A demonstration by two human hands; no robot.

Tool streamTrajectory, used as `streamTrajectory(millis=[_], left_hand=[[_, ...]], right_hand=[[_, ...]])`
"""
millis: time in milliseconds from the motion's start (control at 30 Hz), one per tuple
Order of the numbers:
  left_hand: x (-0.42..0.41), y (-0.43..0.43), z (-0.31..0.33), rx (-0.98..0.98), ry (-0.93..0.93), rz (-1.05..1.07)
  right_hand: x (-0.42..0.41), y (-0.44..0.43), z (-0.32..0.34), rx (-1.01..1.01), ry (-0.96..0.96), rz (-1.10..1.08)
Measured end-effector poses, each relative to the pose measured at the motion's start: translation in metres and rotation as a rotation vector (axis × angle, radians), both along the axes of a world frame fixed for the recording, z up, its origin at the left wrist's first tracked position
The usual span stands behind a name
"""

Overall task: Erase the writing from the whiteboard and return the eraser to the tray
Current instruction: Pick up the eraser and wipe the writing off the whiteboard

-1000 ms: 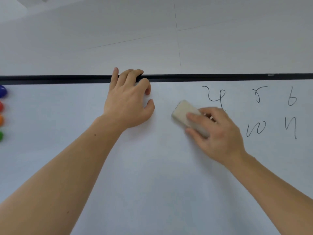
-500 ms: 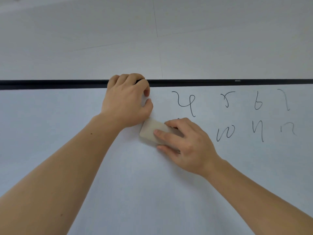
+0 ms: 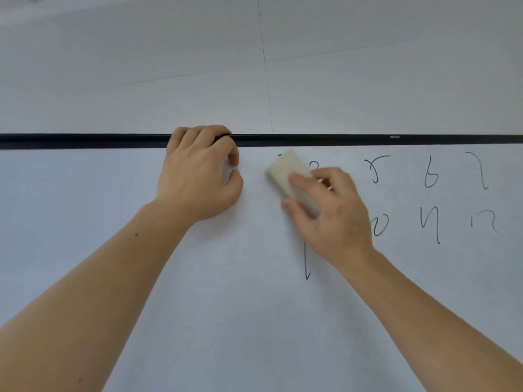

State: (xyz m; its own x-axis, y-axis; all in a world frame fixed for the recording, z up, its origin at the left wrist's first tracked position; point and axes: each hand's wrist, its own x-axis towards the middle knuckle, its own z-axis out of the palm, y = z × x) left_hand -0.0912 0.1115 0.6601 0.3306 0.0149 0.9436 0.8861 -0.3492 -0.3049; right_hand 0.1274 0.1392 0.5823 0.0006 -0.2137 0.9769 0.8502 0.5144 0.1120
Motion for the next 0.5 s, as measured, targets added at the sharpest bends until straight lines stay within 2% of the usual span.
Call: streamTrajectory(millis=[67, 133, 200, 367, 433, 500], left_hand=[[0.001, 0.001, 0.000, 0.009, -0.013, -0.007], [0.003, 0.002, 0.000, 0.018, -0.030, -0.017], [0.004, 0.003, 0.000, 0.020, -0.042, -0.031], [0.003, 0.003, 0.000, 0.010, -0.043, -0.032], [0.002, 0.003, 0.001, 0.008, -0.047, -0.037], [0.003, 0.004, 0.000, 0.015, -0.050, -0.044]], right_hand=[[-0.003, 0.000, -0.009, 0.023, -0.143, -0.027], [0.002, 0.001, -0.004, 0.030, -0.187, -0.050], [0.010, 0.003, 0.008, 0.032, -0.148, -0.079], [0.023, 0.006, 0.034, -0.026, 0.129, -0.050], [0.014, 0.006, 0.034, -0.011, 0.117, -0.048], [0.002, 0.004, 0.027, 0.023, 0.006, -0.051]])
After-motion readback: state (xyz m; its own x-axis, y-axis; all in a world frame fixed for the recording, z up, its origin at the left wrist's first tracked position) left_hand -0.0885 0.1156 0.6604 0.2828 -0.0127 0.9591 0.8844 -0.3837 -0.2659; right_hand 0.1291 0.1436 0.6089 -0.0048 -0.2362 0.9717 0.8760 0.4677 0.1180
